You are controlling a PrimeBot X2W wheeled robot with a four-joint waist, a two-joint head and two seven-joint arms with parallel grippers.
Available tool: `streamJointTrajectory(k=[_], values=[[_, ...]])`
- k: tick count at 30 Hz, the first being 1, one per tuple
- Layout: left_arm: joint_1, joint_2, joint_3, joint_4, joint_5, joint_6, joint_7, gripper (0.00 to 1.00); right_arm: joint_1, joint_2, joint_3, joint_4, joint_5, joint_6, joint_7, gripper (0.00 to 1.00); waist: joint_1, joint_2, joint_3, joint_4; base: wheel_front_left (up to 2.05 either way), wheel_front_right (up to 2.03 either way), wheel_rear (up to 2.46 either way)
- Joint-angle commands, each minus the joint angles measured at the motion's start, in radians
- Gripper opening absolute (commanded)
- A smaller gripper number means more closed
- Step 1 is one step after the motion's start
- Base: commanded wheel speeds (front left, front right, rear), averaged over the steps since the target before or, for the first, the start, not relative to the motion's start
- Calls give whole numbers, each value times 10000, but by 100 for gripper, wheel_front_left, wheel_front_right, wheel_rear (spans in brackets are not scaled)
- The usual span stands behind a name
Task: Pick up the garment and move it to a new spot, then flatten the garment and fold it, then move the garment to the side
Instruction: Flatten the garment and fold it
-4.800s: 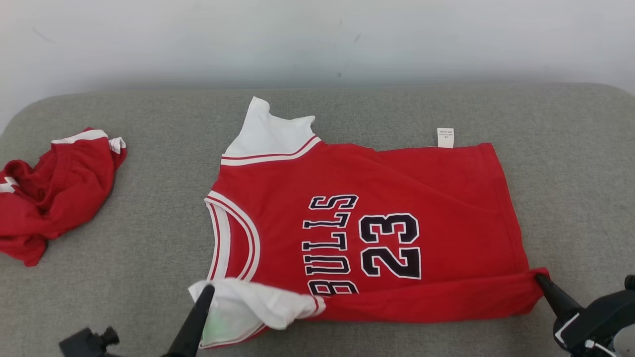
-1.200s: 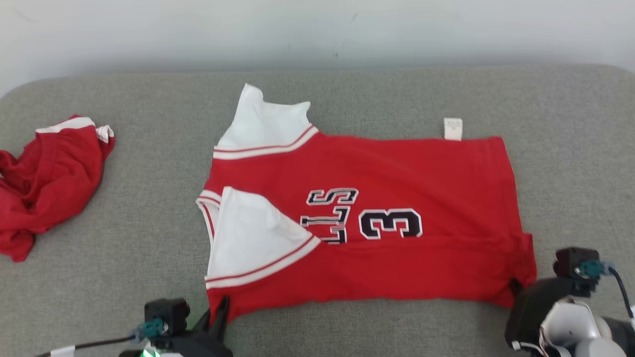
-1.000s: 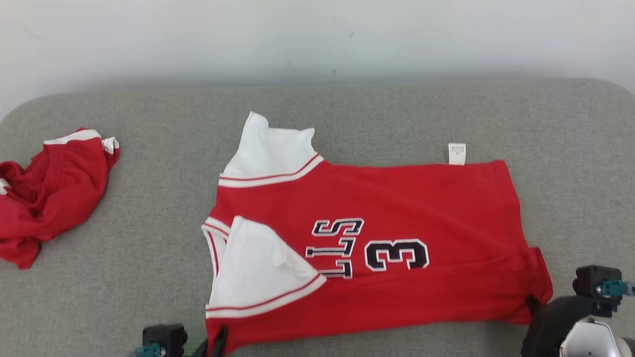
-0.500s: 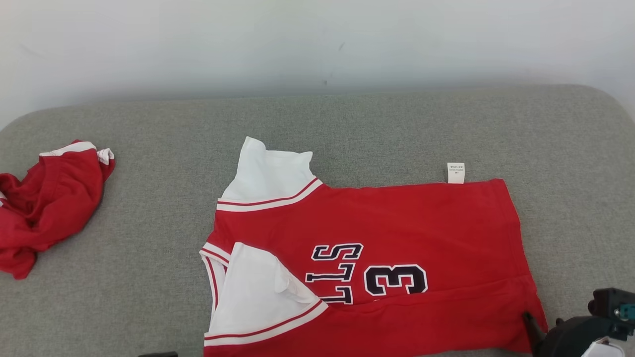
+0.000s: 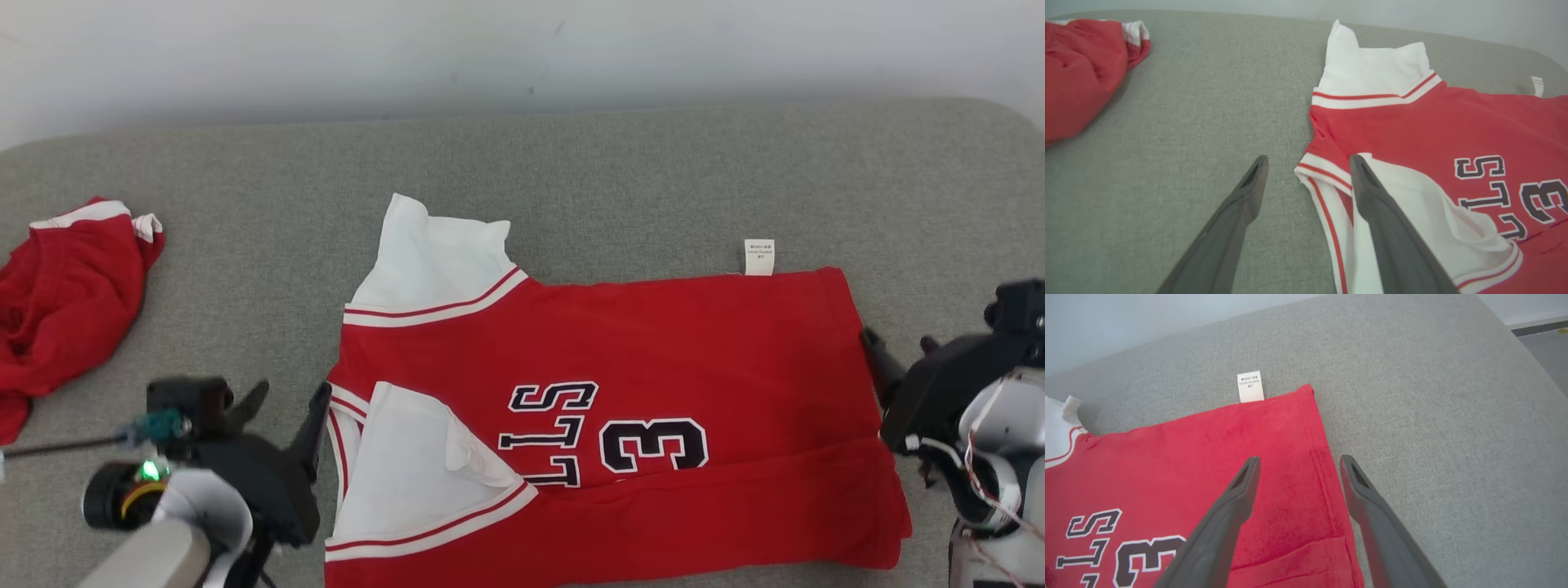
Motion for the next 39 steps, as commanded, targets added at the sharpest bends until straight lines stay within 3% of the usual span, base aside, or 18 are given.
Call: streamJointTrajectory(k=[1, 15, 20, 32, 39], values=[[-459, 36, 9, 100, 173, -117, 182, 100, -390, -124, 62, 7, -69, 1, 130, 100, -1, -1, 435, -23, 0, 0, 0], [-5075, -275, -364, 1977, 680, -2065, 1817, 100, -4008, -1037, 1630, 1731, -290, 1, 586, 100, -1, -1, 2615, -793, 0, 0, 0], [-6141, -514, -620, 2734, 919, -2512, 2123, 100, -4649, -1139, 1991, 2098, -192, 2, 426, 100, -1, -1, 3091, -1025, 0, 0, 0], [-7343, -648, -1142, 4429, 1318, -2663, 3244, 100, -5314, -1171, 2526, 2836, -65, 2, -77, 100, -1, -1, 3603, -1328, 0, 0, 0], [-7383, -632, -1169, 4777, 1250, -2194, 3837, 100, -5491, -1336, 2792, 3220, 13, 2, -153, 100, -1, -1, 3523, -1361, 0, 0, 0]])
